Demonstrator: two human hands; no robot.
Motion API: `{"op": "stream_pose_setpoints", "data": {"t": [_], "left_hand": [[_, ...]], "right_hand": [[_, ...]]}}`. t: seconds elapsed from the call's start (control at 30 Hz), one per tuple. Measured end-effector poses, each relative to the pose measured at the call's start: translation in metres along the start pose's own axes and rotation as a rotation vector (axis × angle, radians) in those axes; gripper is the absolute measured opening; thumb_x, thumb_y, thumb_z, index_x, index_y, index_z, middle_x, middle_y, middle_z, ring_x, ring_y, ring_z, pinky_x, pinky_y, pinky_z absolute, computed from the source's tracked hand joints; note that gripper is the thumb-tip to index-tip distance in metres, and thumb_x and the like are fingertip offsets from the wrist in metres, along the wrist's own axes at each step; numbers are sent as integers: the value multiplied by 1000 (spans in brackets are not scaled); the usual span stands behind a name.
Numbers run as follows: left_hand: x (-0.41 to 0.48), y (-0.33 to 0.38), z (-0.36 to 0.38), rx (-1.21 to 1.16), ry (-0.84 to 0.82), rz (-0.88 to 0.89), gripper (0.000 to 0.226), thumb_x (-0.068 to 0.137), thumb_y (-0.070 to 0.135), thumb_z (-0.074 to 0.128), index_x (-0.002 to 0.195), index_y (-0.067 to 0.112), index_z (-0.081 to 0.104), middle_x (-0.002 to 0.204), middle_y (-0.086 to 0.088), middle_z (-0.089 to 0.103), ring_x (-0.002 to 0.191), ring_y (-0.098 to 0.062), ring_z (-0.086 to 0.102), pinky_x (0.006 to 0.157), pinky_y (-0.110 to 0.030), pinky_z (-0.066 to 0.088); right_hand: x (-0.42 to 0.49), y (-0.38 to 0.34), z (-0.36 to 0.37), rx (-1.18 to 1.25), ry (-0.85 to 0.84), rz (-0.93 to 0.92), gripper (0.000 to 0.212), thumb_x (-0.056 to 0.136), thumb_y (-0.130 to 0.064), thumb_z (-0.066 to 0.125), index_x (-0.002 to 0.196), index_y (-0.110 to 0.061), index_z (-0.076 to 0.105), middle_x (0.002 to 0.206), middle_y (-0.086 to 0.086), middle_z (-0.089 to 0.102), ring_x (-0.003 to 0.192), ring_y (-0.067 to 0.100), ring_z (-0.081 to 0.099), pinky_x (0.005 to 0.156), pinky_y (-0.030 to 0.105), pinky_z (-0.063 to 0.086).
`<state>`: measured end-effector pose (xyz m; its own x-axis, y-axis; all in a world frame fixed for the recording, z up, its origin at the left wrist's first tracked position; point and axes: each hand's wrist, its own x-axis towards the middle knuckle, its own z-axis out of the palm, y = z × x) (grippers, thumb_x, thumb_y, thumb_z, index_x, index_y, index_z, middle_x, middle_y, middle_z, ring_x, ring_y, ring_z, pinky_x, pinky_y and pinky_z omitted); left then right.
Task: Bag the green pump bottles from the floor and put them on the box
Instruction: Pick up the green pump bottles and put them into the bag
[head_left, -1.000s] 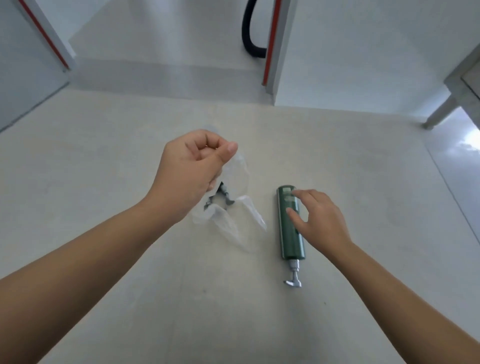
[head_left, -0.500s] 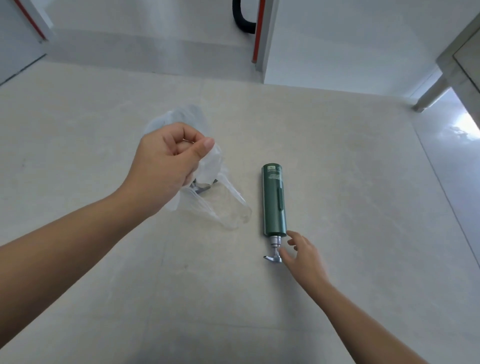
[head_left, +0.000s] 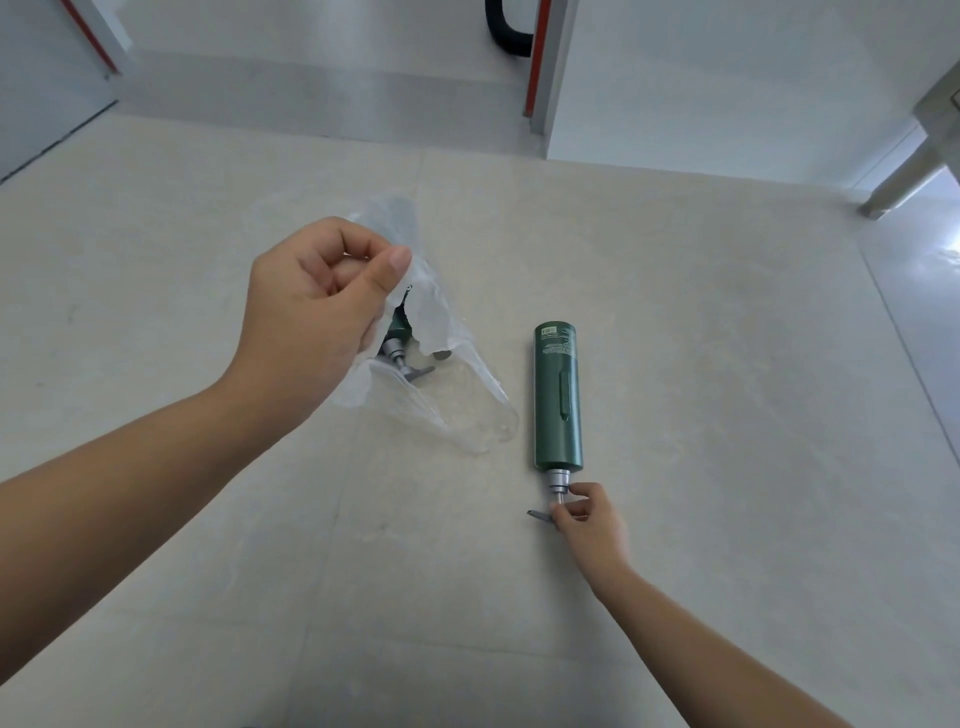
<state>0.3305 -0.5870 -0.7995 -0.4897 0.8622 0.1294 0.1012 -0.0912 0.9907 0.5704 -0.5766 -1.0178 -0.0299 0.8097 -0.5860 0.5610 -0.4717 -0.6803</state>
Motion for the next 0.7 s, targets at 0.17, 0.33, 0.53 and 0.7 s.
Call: {"op": "stream_pose_setpoints", "data": {"t": [0.17,0.33,0.53,0.7], "left_hand": [[2,0,-1,-5,12,-6,21,86,7,58,68,14,52,35,12,35,31,-7,28,37,-12,25],[5,0,2,-7,10,11,19,86,9,59,69,15,53,35,12,38,32,-7,30,37,-13,27],[9,-1,15,-19,-17,12,20,86,10,59,68,16,52,36,12,39,33,-7,31,38,-14,28],[12,-2,25,-35,-35,12,20,86,10,59,68,16,53,36,13,40,33,-6,32,37,-13,29]], "right_hand": [[2,0,-1,246,-30,78,29,84,-5,60,112,-7,51,74,7,60,60,19,52,62,28,45],[-2,-1,-10,442,-135,140,28,84,-1,60,111,-7,53,77,9,61,62,16,51,54,20,44],[-8,-8,-19,608,-244,113,14,87,2,52,94,-9,58,77,8,64,61,15,56,53,18,41],[-14,-4,-27,696,-292,117,17,90,1,48,100,-5,60,69,1,68,57,10,59,49,14,43]]}}
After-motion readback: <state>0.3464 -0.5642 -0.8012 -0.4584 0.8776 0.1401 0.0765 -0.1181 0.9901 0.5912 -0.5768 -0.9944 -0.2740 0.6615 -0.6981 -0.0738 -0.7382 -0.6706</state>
